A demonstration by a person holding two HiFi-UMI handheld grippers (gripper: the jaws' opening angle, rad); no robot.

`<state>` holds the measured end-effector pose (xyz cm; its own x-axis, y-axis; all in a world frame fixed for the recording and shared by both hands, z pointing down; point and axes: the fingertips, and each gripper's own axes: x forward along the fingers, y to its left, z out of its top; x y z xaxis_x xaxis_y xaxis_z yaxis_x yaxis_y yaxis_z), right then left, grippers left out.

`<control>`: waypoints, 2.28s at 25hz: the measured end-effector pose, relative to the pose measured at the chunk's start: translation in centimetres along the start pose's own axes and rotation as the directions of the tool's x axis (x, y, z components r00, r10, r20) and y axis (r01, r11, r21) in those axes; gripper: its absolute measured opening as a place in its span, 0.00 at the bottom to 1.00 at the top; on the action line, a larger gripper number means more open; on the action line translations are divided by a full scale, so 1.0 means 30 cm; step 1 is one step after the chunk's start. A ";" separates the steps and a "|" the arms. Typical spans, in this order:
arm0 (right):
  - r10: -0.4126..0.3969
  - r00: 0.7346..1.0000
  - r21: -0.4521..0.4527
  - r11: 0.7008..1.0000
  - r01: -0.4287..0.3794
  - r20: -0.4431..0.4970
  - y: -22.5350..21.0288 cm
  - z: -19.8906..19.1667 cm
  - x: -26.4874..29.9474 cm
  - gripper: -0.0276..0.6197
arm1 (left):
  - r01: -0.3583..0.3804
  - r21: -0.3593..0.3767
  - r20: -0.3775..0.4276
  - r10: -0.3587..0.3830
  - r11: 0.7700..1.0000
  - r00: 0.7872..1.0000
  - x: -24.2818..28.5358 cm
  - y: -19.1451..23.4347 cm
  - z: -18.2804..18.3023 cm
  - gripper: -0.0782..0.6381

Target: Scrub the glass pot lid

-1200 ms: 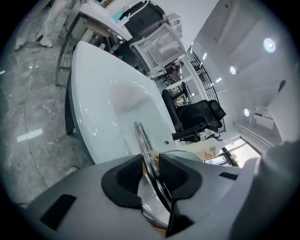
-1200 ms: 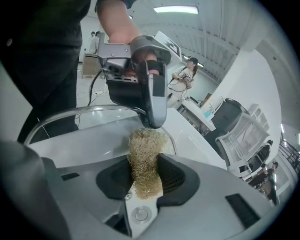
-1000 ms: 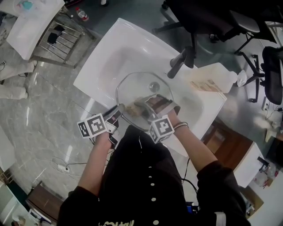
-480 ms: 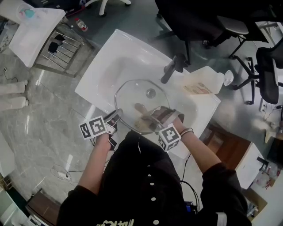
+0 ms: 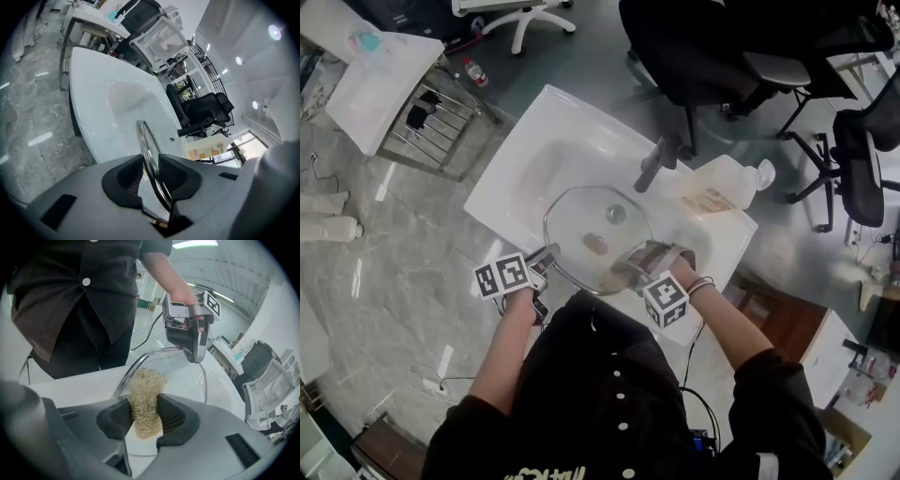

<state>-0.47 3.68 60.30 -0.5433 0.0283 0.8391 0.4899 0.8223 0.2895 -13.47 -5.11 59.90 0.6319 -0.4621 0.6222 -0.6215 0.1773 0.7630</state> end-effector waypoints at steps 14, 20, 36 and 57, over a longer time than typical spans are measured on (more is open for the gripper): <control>-0.006 0.995 0.087 0.996 0.014 -0.095 0.006 -0.055 0.001 0.27 | -0.033 0.115 -0.033 0.037 0.993 0.999 -0.005 -0.001 -0.014 0.31; -0.223 0.972 0.436 0.869 0.232 -0.071 -0.141 -0.080 -0.102 0.27 | -0.061 0.160 -0.015 0.064 0.985 0.998 -0.040 -0.004 0.006 0.34; -0.873 0.471 0.922 0.075 0.380 -0.123 -0.355 -0.053 -0.859 0.27 | -0.017 0.700 0.271 -0.243 0.714 0.932 -0.332 -0.575 0.190 0.15; -0.882 -0.031 0.753 -0.419 0.508 -0.470 -0.068 -0.164 -1.429 0.27 | -0.099 0.850 0.345 -0.405 0.517 0.847 -0.454 -0.886 0.214 0.15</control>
<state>25.17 -1.99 26.01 -0.0951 -0.9934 -0.0648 -0.9943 0.0979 -0.0418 -8.52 -9.11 30.03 0.6272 -0.7627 0.1577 -0.7775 -0.6013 0.1843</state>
